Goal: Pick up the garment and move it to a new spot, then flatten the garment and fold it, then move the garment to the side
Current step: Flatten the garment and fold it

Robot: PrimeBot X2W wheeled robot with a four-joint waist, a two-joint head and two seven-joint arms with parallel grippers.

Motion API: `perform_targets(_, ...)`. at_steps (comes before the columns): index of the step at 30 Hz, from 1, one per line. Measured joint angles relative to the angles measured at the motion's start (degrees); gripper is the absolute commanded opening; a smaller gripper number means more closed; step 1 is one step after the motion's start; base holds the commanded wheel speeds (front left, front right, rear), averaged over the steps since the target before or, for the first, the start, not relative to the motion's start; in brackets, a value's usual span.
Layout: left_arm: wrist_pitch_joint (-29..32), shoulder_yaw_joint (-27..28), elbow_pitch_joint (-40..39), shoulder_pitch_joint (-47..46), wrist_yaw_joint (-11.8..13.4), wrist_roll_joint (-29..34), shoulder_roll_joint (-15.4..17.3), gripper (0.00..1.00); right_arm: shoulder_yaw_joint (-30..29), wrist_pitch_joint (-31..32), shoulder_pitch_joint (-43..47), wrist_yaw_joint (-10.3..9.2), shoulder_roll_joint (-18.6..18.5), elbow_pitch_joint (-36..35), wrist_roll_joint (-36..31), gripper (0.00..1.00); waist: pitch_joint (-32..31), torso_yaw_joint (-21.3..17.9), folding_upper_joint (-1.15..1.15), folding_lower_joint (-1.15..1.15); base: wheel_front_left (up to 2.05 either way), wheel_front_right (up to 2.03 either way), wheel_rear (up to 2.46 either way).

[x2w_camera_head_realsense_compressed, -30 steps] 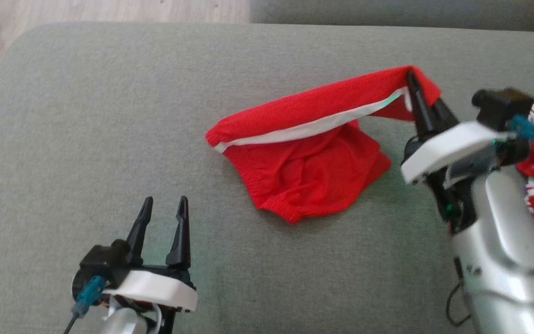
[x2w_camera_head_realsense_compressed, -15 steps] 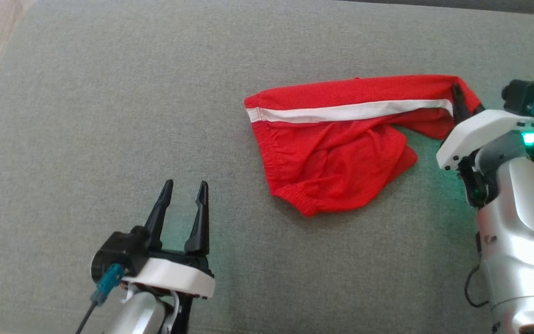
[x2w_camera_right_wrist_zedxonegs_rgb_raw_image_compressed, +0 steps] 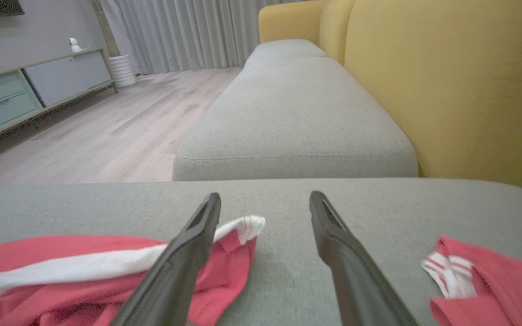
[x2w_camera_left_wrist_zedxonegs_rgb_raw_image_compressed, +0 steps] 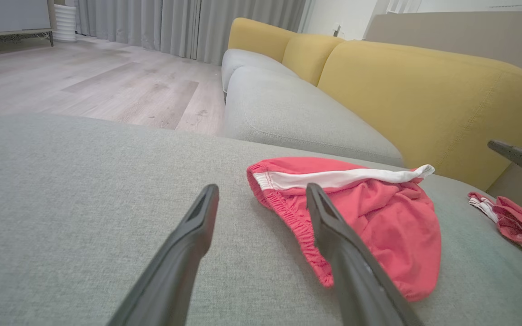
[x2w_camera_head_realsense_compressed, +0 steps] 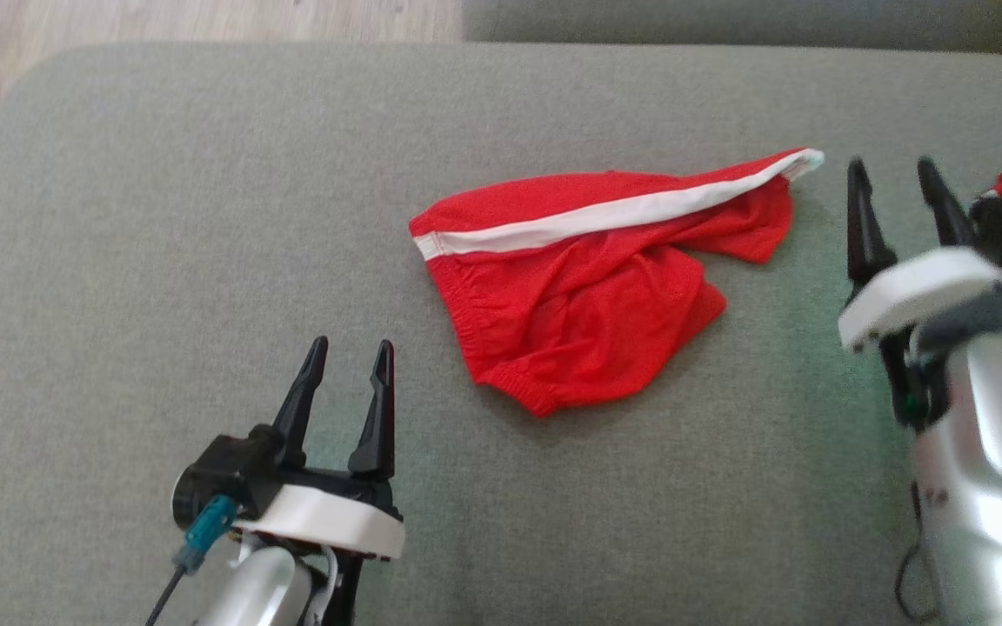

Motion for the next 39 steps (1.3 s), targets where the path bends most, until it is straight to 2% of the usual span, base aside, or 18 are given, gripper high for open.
perform_targets(14,-0.1,0.4,0.0,5.3,2.0,-0.8,0.7,1.00,-2.4,-2.6,21.6,0.00,3.9,-16.9,-2.3,1.00,-7.0,-2.0,0.00,-0.01,0.00,0.00,0.00)
perform_targets(20,-0.1,0.9,-0.4,8.0,3.0,-1.2,1.6,1.00,-0.3,-2.6,27.9,0.00,4.1,-21.4,1.0,1.00,-8.3,-2.4,0.00,-0.01,0.00,0.00,0.00)
perform_targets(31,0.0,1.2,-1.1,9.5,5.4,-1.6,1.9,1.00,2.5,-2.0,30.3,0.00,4.2,-23.9,0.5,1.00,-8.5,-1.8,0.00,0.00,0.00,0.00,0.00)
perform_targets(39,0.1,1.2,-1.3,9.5,5.5,-1.6,2.3,1.00,3.2,-1.5,30.7,0.00,4.2,-24.1,0.6,1.00,-8.0,-1.8,0.00,0.00,0.00,0.00,0.00)
